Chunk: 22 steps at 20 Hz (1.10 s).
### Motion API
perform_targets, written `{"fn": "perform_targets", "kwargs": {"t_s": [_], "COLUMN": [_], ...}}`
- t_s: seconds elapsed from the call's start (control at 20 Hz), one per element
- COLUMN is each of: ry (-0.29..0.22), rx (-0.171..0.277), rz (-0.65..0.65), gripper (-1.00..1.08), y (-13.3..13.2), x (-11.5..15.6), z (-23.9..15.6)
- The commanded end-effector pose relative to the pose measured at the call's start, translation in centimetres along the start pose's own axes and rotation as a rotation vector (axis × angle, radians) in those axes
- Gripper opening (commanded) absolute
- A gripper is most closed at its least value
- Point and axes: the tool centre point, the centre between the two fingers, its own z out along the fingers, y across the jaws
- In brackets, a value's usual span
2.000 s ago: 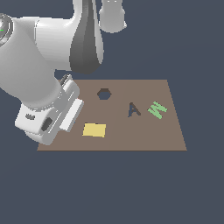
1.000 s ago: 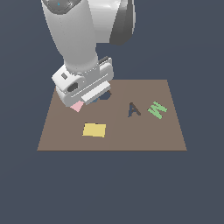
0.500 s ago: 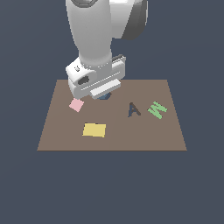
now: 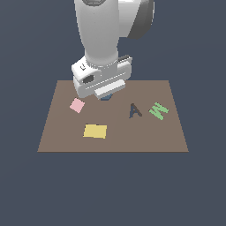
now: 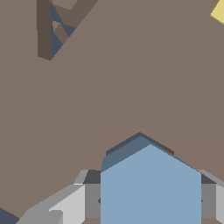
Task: Insert a designated object into the corresponding slot on a board.
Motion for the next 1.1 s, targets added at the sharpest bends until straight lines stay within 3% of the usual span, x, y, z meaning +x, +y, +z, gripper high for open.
{"fn": "perform_targets", "kwargs": {"t_s": [0.0,0.65,0.7,1.05], "ry": [0.0,0.001,0.001,0.001], "rx": [0.0,0.0,0.0,0.0], "rz": [0.002,-0.004,-0.004,-0.004], "gripper": [-1.0,-1.0,1.0,1.0], "y": [0.0,0.2,0.2,0.2], "x": [0.0,0.0,0.0,0.0], "z": [0.0,1.0,1.0,1.0]}}
